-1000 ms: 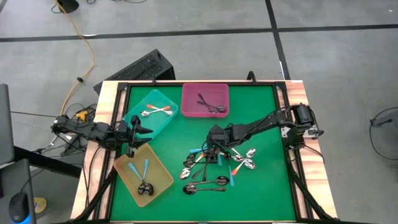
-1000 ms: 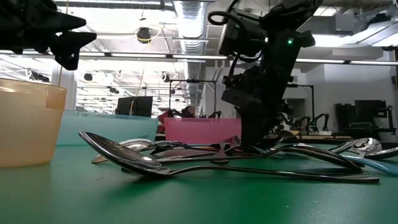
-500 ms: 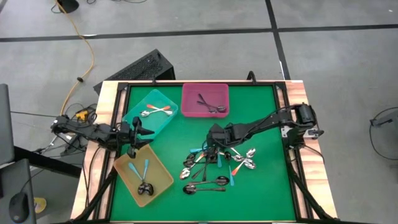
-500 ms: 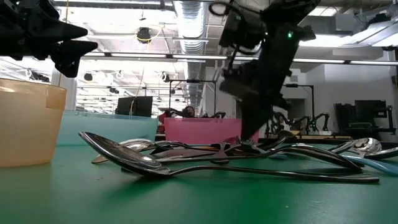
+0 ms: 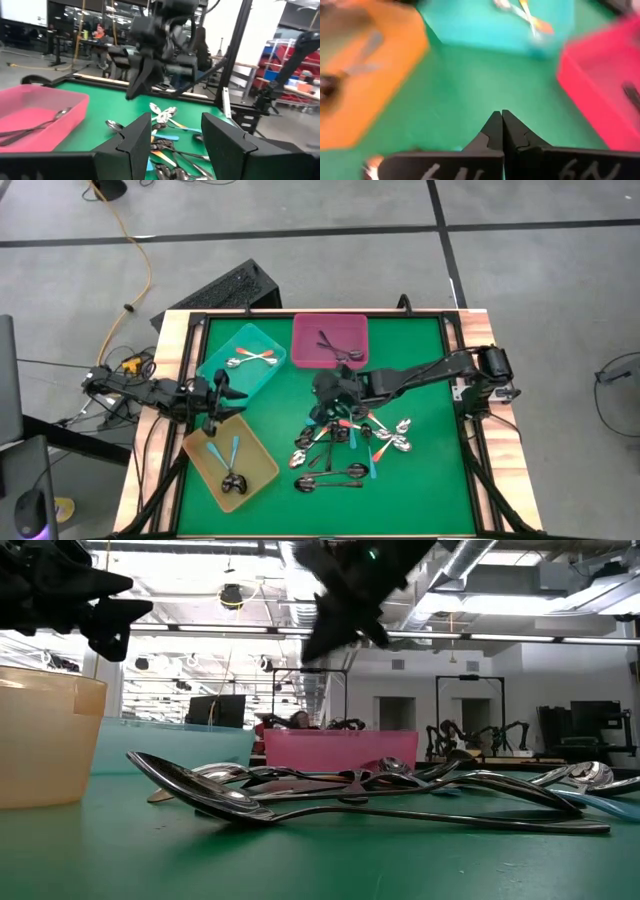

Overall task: Sort silverware by color (type)
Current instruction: Put the blue spoon into the orange bin

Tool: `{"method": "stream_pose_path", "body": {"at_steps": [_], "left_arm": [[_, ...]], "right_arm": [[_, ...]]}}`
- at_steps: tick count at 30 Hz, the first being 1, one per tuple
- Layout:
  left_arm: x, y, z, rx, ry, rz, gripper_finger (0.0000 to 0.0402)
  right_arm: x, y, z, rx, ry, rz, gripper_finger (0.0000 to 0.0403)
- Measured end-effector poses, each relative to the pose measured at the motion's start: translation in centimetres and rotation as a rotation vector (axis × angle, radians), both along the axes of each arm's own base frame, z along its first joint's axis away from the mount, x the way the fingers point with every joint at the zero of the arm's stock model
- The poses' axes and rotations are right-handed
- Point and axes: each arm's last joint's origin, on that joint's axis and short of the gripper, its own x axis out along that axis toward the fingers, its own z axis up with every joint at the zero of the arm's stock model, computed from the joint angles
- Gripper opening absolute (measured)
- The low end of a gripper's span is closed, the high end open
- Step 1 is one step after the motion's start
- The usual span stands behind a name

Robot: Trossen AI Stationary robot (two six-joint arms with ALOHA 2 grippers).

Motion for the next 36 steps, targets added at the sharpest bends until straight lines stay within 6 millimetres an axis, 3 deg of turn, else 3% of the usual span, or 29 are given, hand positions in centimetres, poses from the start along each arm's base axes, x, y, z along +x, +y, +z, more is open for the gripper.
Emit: {"method": "stream_pose_path", "body": {"at_steps": [5, 11, 18, 25, 36], "left_arm": [[0.0, 0.0, 0.0, -0.043, 0.003, -0.005, 0.0158], [0.0, 0.0, 0.0, -0.057, 0.005, -0.008, 0.0158], [0.0, 0.0, -0.1, -0.032, 0.005, 0.002, 0.0158], [0.0, 0.1, 0.0, -0.020, 0.003, 0.037, 0.0158], [0.0, 0.1, -0.1, -0.026, 0.006, 0.037, 0.0158]], "right_arm": [[-0.2, 0.0, 0.1, 0.009, 0.039, -0.011, 0.0013], [-3.2, -0.1, -2.1, 0.132, 0.371, -0.154, 0.0062], [-6.7, 3.5, -3.0, 0.334, 0.699, -0.185, 0.0137], [-7.2, 8.2, -3.6, 0.429, 0.651, -0.285, 0.0208], [-8.0, 8.3, -7.2, 0.500, 0.580, -0.399, 0.0224]]}}
